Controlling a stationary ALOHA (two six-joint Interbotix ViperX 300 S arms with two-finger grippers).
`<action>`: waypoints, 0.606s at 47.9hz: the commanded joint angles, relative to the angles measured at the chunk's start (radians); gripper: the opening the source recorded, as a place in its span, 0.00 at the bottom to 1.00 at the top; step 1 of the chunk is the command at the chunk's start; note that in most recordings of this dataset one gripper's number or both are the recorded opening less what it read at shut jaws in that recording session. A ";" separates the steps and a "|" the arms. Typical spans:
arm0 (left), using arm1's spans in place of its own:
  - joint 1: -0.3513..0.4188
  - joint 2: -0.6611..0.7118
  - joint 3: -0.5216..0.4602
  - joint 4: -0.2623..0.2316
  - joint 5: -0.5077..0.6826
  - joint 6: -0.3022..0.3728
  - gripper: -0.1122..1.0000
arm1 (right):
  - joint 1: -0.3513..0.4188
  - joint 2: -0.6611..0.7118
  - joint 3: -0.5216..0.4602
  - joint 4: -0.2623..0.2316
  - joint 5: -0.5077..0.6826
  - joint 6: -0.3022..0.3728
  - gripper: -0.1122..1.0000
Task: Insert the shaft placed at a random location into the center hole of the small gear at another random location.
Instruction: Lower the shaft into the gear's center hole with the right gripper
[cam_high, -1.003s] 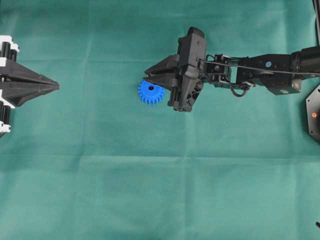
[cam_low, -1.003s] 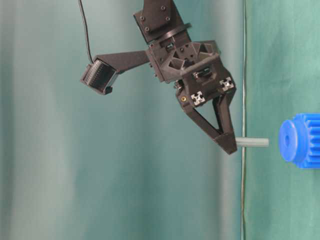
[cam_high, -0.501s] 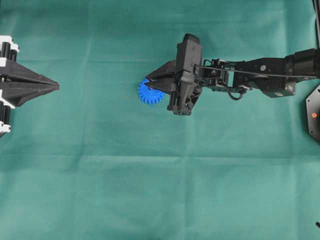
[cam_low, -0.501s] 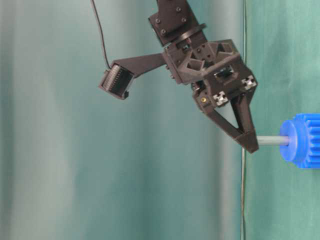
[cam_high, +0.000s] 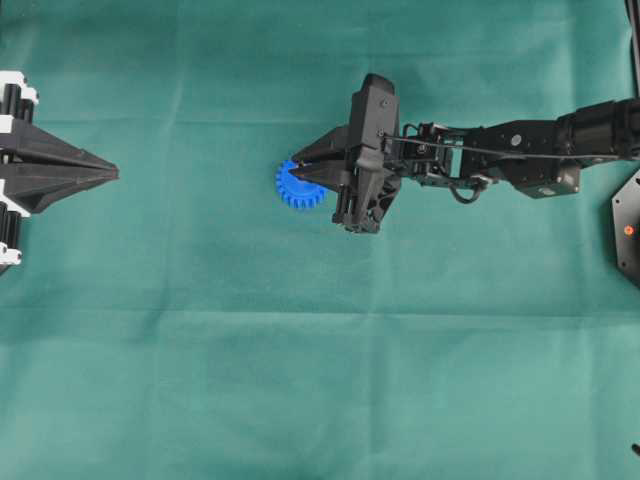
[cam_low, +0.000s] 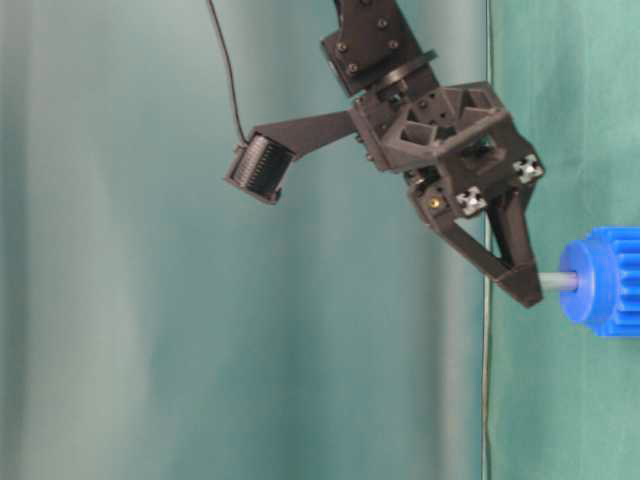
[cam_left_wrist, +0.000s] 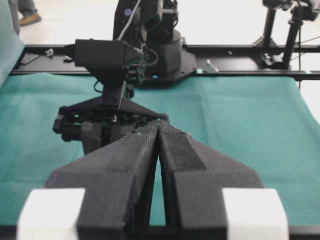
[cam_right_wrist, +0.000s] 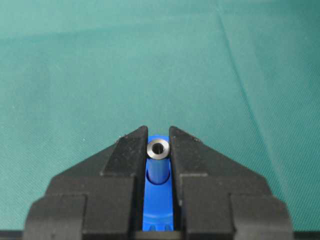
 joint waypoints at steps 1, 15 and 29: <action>0.000 0.008 -0.015 0.002 -0.003 -0.002 0.10 | 0.002 -0.005 -0.020 0.008 -0.023 0.011 0.22; -0.002 0.008 -0.015 0.003 -0.003 -0.002 0.10 | 0.002 0.034 -0.025 0.008 -0.040 0.011 0.22; 0.000 0.006 -0.014 0.003 0.002 -0.002 0.10 | 0.002 0.034 -0.025 0.008 -0.037 0.011 0.22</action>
